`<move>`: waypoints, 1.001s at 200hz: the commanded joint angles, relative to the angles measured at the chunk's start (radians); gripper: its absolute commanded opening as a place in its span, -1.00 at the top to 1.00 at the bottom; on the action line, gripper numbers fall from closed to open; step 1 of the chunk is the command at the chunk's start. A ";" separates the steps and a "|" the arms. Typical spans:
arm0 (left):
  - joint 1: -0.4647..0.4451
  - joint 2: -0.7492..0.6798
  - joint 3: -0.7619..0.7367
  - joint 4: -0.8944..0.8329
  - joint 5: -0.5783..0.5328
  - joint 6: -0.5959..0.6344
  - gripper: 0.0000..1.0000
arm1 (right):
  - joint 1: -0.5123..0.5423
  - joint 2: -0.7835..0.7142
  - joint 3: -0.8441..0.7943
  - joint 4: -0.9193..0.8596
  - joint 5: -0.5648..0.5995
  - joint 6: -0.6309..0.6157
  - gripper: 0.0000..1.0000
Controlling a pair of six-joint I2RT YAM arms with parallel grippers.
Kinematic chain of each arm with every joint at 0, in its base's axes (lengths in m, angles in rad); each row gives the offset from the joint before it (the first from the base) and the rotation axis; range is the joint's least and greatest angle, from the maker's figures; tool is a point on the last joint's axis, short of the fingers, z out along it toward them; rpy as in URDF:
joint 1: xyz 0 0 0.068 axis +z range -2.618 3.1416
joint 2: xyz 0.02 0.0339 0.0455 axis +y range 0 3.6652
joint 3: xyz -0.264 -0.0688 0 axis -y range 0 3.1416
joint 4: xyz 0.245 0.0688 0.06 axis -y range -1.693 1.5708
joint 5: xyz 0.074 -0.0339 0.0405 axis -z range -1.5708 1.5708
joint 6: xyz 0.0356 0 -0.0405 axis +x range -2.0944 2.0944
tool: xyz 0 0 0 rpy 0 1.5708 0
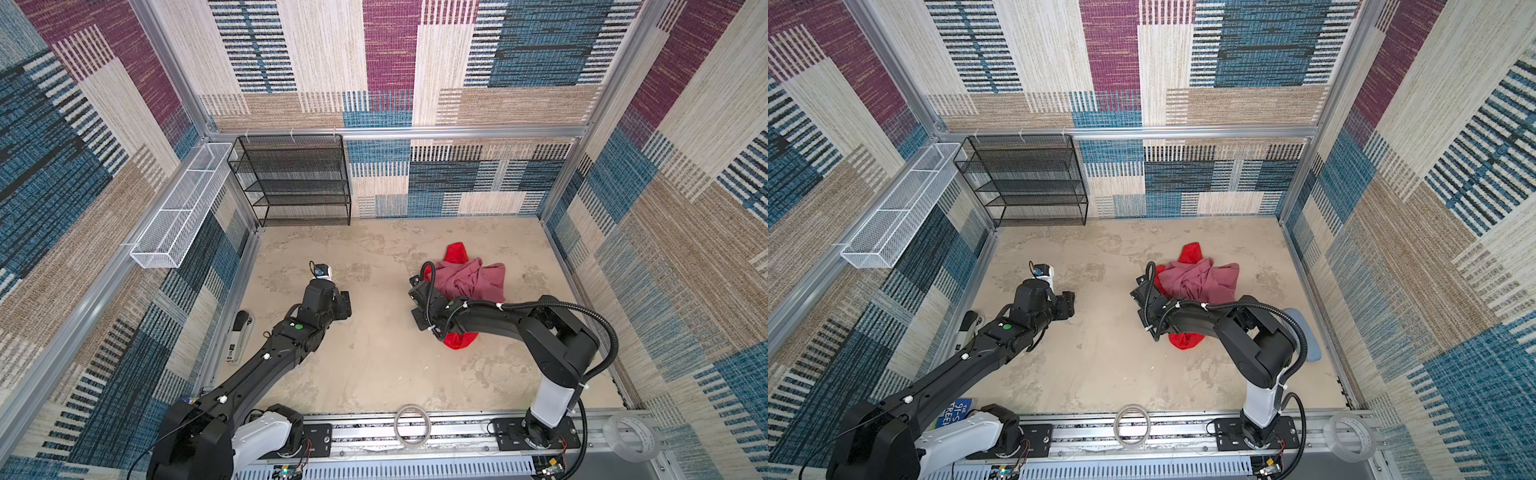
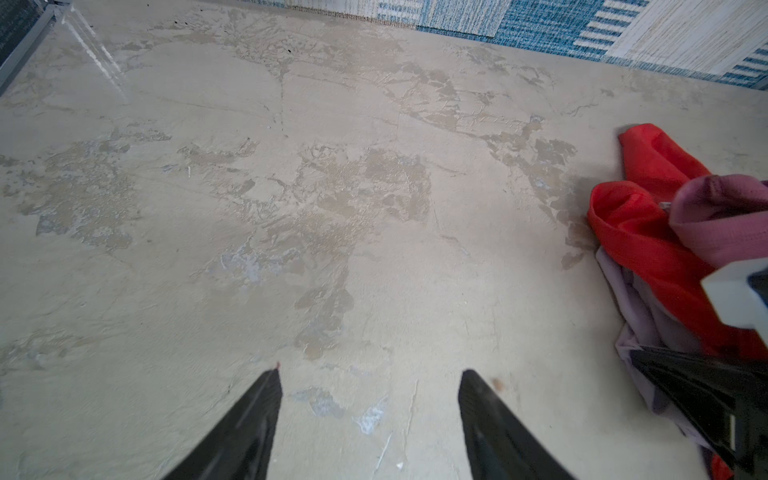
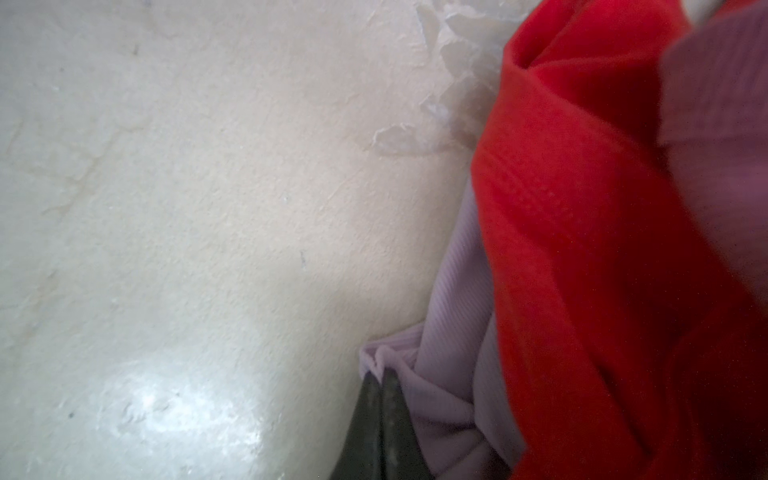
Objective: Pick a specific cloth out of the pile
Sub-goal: 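Lower the right gripper onto the lavender shirt edge and close it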
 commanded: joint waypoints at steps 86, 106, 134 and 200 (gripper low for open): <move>0.001 -0.083 0.003 -0.044 -0.026 0.006 -0.41 | -0.021 -0.187 0.004 0.025 -0.008 -0.003 1.00; 0.000 -0.085 0.005 -0.047 -0.027 0.007 -0.41 | -0.054 -0.236 -0.007 0.044 -0.033 -0.004 1.00; 0.001 -0.083 0.009 -0.047 -0.026 0.004 -0.41 | -0.109 -0.294 -0.026 0.069 -0.074 -0.010 1.00; 0.000 -0.080 0.019 -0.054 -0.024 0.011 -0.41 | -0.220 -0.364 -0.051 0.087 -0.087 -0.041 1.00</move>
